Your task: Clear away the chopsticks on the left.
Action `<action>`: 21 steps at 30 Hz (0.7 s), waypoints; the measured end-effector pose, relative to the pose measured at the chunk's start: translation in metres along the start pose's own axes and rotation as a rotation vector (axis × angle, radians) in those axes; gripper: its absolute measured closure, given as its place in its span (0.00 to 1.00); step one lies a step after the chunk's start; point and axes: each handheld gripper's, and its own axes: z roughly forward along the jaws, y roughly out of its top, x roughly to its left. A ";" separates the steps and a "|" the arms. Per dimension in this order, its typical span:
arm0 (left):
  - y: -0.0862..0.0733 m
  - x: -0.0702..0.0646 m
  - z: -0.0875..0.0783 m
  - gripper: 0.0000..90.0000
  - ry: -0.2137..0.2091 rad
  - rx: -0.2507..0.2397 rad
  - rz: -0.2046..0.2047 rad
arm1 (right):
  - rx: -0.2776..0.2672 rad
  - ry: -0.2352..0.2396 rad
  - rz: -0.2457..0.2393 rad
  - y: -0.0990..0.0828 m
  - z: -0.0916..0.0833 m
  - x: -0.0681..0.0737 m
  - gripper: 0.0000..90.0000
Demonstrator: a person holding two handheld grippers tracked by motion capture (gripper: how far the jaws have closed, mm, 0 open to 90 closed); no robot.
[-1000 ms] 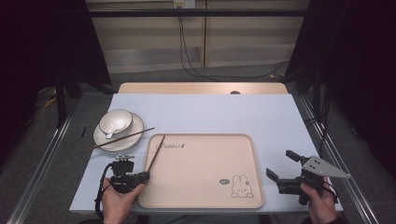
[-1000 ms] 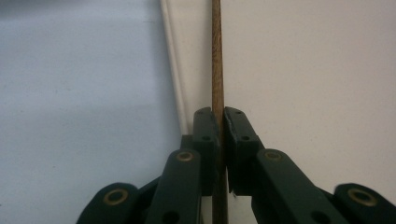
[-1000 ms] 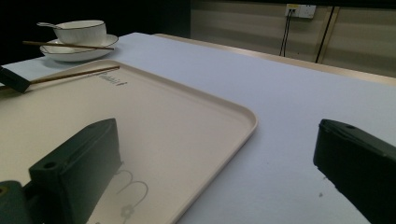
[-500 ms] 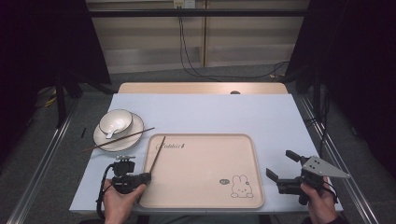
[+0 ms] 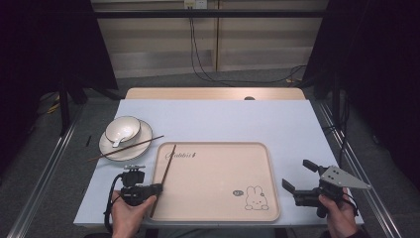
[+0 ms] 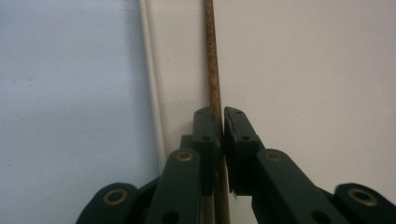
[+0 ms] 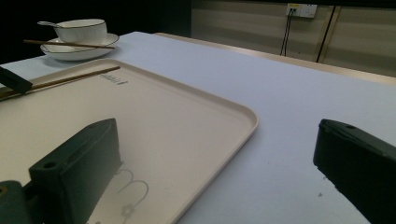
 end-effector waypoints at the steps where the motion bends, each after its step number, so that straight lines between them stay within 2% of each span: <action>1: 0.000 0.000 0.000 0.93 0.000 0.003 0.000 | 0.001 0.001 0.000 0.000 0.000 0.000 0.00; 4: 0.000 0.000 0.000 0.87 -0.005 0.004 0.004 | 0.000 0.001 0.000 0.000 0.000 0.000 0.00; 6: 0.001 0.001 -0.001 0.85 -0.014 0.004 0.019 | 0.000 0.001 0.001 0.000 0.000 0.000 0.00; 8: 0.001 0.001 -0.002 0.79 -0.019 0.006 0.033 | -0.001 0.002 0.001 0.000 0.000 0.000 0.00; 12: 0.003 0.001 -0.007 0.65 -0.063 -0.036 0.106 | -0.002 0.003 0.001 0.000 0.000 0.000 0.00; 16: 0.005 0.006 -0.016 0.43 -0.105 -0.084 0.182 | -0.004 0.001 0.000 0.000 0.000 0.000 0.01; 18: 0.006 0.012 -0.021 0.39 -0.106 -0.119 0.222 | -0.006 -0.002 0.000 0.000 0.000 0.000 0.01; 20: 0.008 0.018 -0.026 0.32 -0.118 -0.150 0.238 | -0.005 -0.001 0.000 0.000 0.000 0.000 0.01; 21: 0.008 0.022 -0.027 0.25 -0.137 -0.154 0.245 | -0.004 0.002 0.000 0.000 0.000 0.000 0.01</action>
